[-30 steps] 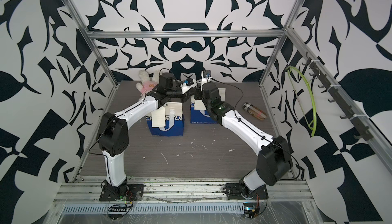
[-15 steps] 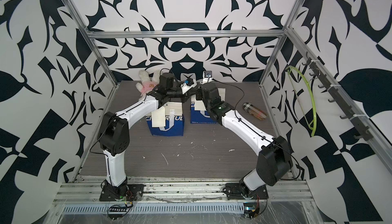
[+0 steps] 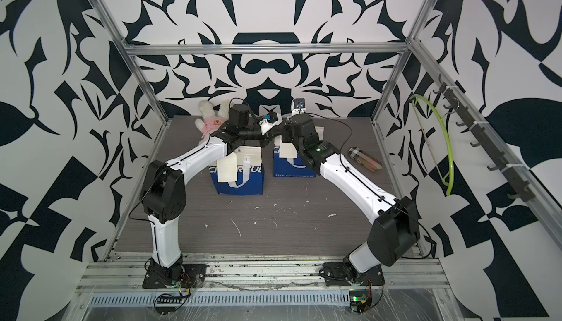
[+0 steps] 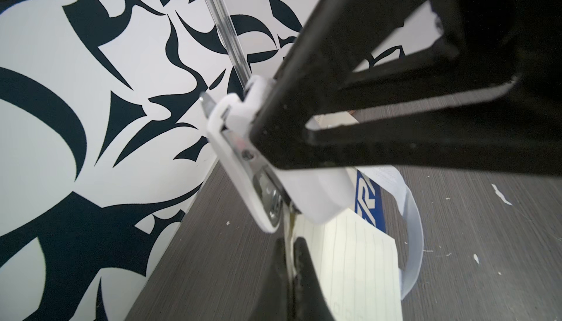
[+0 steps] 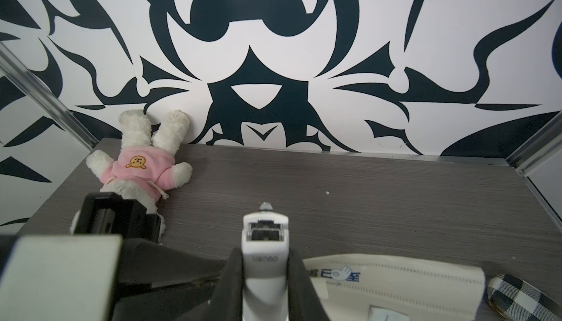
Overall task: Staple the receipts to the bags
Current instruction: Place the stapler in the takeout bag.
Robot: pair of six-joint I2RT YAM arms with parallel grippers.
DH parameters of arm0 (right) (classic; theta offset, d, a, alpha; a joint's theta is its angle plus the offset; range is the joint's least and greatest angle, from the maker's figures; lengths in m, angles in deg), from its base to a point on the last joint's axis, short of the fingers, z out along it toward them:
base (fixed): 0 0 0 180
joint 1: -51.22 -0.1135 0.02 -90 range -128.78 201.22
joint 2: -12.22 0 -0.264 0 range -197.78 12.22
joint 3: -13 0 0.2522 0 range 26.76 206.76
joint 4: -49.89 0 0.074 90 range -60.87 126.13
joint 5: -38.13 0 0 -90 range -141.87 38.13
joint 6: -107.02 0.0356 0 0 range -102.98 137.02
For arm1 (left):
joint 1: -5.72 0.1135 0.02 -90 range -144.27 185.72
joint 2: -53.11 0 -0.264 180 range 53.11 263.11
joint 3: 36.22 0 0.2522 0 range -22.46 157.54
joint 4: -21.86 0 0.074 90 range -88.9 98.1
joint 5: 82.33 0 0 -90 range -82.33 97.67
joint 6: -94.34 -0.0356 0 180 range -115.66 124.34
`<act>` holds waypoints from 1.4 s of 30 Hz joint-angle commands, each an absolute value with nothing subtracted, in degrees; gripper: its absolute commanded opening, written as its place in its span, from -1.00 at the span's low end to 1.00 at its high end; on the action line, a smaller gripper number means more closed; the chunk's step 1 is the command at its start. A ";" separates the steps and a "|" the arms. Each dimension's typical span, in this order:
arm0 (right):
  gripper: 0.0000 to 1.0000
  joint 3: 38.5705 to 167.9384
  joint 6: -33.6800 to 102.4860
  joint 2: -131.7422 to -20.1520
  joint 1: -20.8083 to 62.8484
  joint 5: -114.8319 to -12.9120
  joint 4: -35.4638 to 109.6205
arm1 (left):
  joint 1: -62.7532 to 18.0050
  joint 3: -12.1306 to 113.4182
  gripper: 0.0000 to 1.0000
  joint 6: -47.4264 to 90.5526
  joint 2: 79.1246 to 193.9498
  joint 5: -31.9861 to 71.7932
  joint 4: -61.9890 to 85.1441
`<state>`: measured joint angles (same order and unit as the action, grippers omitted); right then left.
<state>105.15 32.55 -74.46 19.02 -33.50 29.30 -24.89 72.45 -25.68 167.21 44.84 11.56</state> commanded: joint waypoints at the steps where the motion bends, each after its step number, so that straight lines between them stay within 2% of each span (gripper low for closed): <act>1: -1.00 107.46 33.99 -73.56 19.05 -34.04 27.30 | -24.69 73.44 -1.00 -25.80 168.96 44.25 9.33; 9: -1.00 106.43 34.39 -74.43 19.02 -32.56 26.75 | -24.76 73.25 -1.00 -25.89 168.86 44.24 9.24; 22: -1.00 103.97 30.50 -74.12 18.99 -27.80 34.94 | -24.72 73.22 -1.00 -26.06 168.68 44.94 8.97; 28: -1.00 105.40 31.41 -75.09 19.02 -30.30 33.07 | -24.76 73.46 -1.00 -26.15 168.64 45.10 8.89; 33: -1.00 110.38 33.93 -76.74 19.10 -34.11 24.32 | -24.69 73.43 -1.00 -26.16 168.68 45.03 8.97; 42: -1.00 112.63 38.49 -78.01 19.22 -33.52 17.53 | -24.69 73.52 -1.00 -25.91 168.70 45.03 9.25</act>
